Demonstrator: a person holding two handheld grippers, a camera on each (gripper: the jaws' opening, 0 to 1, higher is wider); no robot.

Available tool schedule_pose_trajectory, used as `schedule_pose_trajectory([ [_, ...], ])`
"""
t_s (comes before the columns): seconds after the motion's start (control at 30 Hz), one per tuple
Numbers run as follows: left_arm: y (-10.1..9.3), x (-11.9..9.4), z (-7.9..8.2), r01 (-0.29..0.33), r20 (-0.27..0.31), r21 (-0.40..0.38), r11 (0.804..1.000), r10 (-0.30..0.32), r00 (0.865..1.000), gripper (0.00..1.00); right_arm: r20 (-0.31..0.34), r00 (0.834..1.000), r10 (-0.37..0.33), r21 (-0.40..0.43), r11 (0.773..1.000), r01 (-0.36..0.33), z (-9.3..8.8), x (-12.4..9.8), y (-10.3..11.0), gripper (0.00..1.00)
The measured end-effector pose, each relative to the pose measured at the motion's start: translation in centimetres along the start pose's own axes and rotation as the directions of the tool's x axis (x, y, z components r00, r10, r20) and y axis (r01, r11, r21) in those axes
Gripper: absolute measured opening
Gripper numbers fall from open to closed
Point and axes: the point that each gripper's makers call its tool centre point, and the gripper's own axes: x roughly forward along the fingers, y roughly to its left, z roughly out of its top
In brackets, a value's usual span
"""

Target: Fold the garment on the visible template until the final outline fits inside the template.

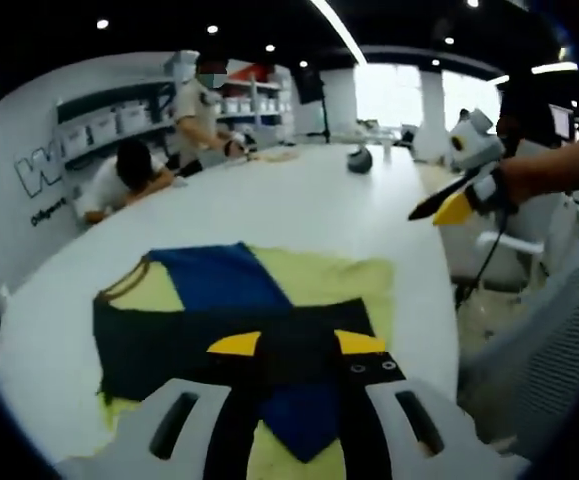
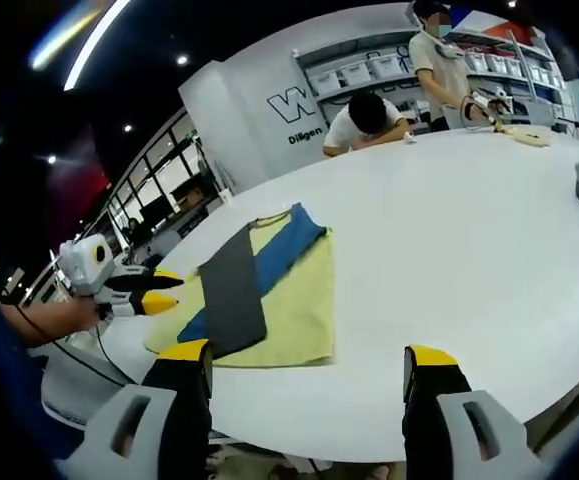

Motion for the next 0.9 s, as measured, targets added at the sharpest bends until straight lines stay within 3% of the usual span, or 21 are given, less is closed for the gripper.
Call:
schedule_pose_trajectory([
  [0.1,2.3,-1.0,-0.7,-0.069,0.001,-0.022,0.997,0.069,0.998,0.29,0.000,1.000,-0.007,-0.011,1.000,0.007,0.5,-0.3,0.2,0.77],
  [0.13,4.3,-2.1,-1.6,-0.138,0.002,-0.050,0.989,0.138,0.990,0.30,0.001,1.000,-0.009,-0.012,1.000,0.009,0.7,-0.4,0.3,0.77],
  [0.3,8.9,-4.3,-4.8,-0.274,-0.033,-0.143,0.951,0.272,0.962,0.32,0.007,1.000,-0.020,-0.016,1.000,0.021,0.9,-0.3,0.9,0.77],
  [0.5,11.9,-5.8,-6.5,-0.364,-0.054,-0.135,0.921,0.360,0.931,0.39,-0.008,1.000,-0.021,-0.015,1.000,0.021,0.5,0.0,1.3,0.77],
  [0.63,14.4,-5.4,-7.9,-0.392,-0.060,-0.106,0.914,0.388,0.920,0.43,-0.009,1.000,-0.022,-0.007,1.000,0.022,0.5,0.0,1.8,0.77],
  [0.9,14.9,-4.6,-7.8,-0.403,-0.076,-0.062,0.913,0.398,0.914,0.51,-0.038,0.999,-0.031,-0.023,0.999,0.030,0.3,-1.0,1.3,0.77],
])
